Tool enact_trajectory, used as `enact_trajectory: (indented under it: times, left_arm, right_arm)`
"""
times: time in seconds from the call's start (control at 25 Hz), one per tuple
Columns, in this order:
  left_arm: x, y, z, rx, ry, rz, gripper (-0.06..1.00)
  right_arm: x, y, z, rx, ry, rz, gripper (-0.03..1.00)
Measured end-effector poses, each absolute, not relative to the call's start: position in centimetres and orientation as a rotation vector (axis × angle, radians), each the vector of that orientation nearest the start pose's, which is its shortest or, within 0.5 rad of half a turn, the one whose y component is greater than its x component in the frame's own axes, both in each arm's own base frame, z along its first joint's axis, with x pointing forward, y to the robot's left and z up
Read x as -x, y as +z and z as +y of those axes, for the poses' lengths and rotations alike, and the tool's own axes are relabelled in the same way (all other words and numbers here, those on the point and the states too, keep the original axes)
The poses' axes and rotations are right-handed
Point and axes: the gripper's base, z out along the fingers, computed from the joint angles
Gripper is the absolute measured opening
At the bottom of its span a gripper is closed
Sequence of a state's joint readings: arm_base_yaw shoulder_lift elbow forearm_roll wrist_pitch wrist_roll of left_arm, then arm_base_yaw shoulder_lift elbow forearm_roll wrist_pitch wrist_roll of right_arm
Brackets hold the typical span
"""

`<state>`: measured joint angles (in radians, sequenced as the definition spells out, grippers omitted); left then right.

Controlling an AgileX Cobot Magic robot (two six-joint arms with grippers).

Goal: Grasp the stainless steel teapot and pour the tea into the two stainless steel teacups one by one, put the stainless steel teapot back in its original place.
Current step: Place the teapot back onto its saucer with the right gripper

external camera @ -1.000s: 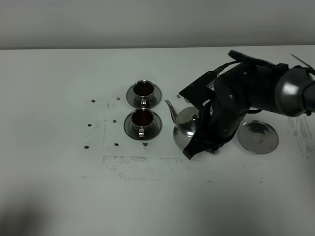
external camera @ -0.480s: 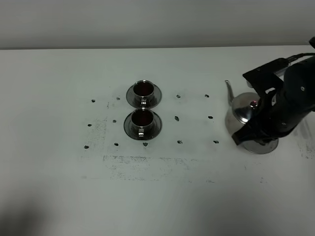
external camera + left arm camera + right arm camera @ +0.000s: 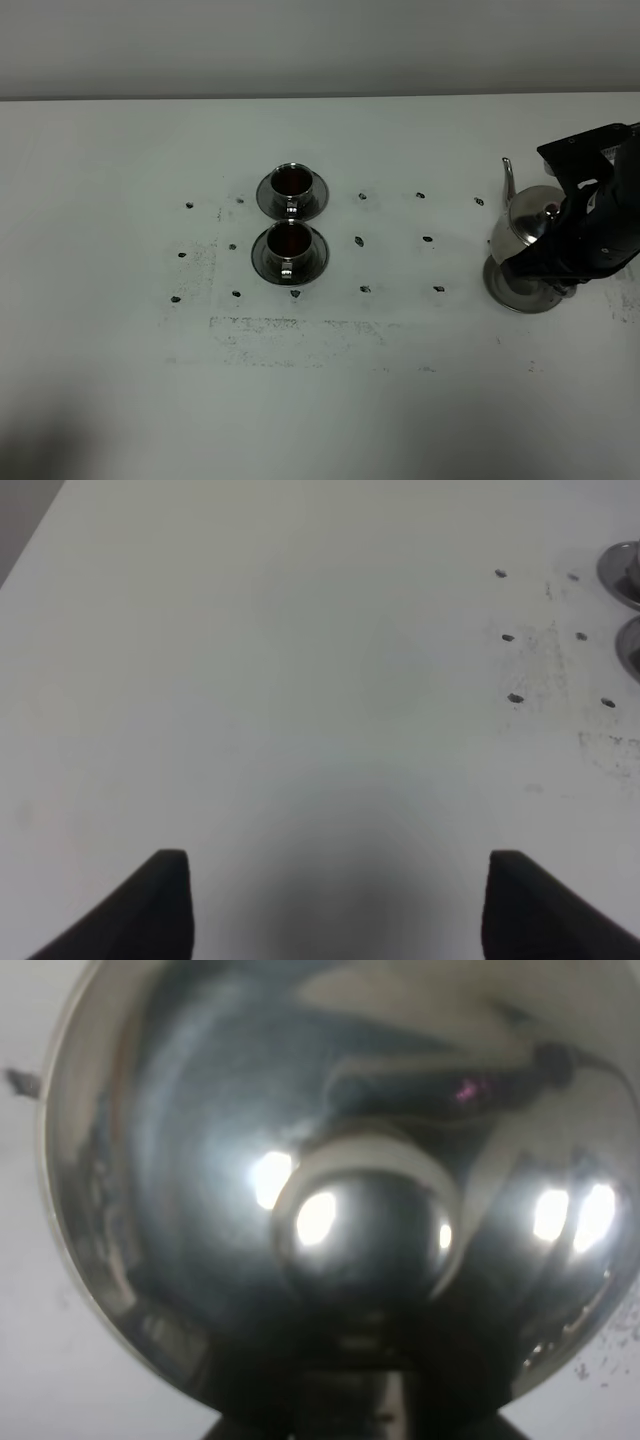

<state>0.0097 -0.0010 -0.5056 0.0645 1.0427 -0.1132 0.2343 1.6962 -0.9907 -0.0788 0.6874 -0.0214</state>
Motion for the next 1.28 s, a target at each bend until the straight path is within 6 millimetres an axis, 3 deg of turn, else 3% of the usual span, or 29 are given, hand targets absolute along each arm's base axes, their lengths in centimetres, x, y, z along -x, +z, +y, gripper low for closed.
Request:
enact_trajectory:
  times: [0.2, 1.28]
  left_arm:
    - [0.5, 28.0, 0.5, 0.126, 0.011, 2.014, 0.59]
    - [0.5, 28.0, 0.5, 0.126, 0.011, 2.014, 0.59]
  right_arm:
    - [-31.0, 17.1, 6.4, 0.402, -0.028, 2.886, 0.20]
    - [-31.0, 15.6, 6.4, 0.383, -0.012, 2.920, 0.20]
